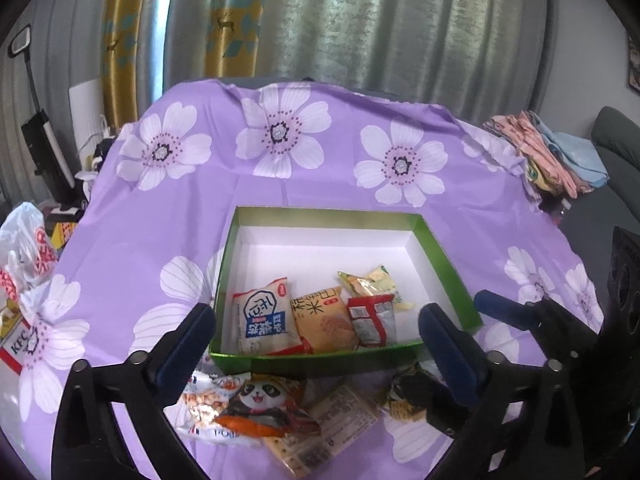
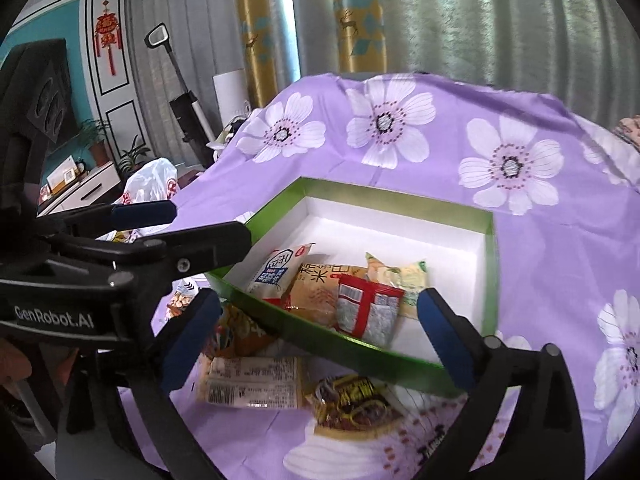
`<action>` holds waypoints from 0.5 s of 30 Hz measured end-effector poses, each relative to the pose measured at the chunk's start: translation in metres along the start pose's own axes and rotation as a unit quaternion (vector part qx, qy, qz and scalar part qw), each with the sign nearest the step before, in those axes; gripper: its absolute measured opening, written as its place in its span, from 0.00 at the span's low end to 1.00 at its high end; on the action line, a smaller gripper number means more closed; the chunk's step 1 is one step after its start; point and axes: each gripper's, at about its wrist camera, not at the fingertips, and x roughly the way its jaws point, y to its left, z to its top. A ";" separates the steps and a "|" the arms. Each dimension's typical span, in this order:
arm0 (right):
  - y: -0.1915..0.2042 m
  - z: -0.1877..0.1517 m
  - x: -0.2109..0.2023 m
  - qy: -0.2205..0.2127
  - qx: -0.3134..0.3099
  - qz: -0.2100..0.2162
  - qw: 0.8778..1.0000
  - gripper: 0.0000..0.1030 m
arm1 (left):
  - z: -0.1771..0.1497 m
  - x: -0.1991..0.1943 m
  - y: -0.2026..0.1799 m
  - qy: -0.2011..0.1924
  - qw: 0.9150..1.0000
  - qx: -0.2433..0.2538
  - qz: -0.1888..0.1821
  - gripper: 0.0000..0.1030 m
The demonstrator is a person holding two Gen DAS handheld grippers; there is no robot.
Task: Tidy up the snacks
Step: 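Withdraw the grippers from the box toward the remaining snacks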
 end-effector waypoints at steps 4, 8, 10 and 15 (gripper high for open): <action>0.000 -0.005 -0.016 -0.003 0.011 -0.003 1.000 0.99 | -0.003 -0.012 -0.006 -0.009 1.000 0.009 0.006 0.99; 0.001 -0.010 -0.029 -0.003 0.021 0.002 1.000 1.00 | -0.007 -0.026 -0.013 -0.021 0.999 0.020 0.017 0.99; 0.002 -0.013 -0.036 -0.006 0.025 0.001 1.000 1.00 | -0.009 -0.032 -0.017 -0.026 0.999 0.025 0.022 0.99; 0.005 -0.020 -0.055 -0.015 0.028 -0.004 0.999 1.00 | -0.016 -0.045 -0.023 -0.035 0.998 0.031 0.030 0.99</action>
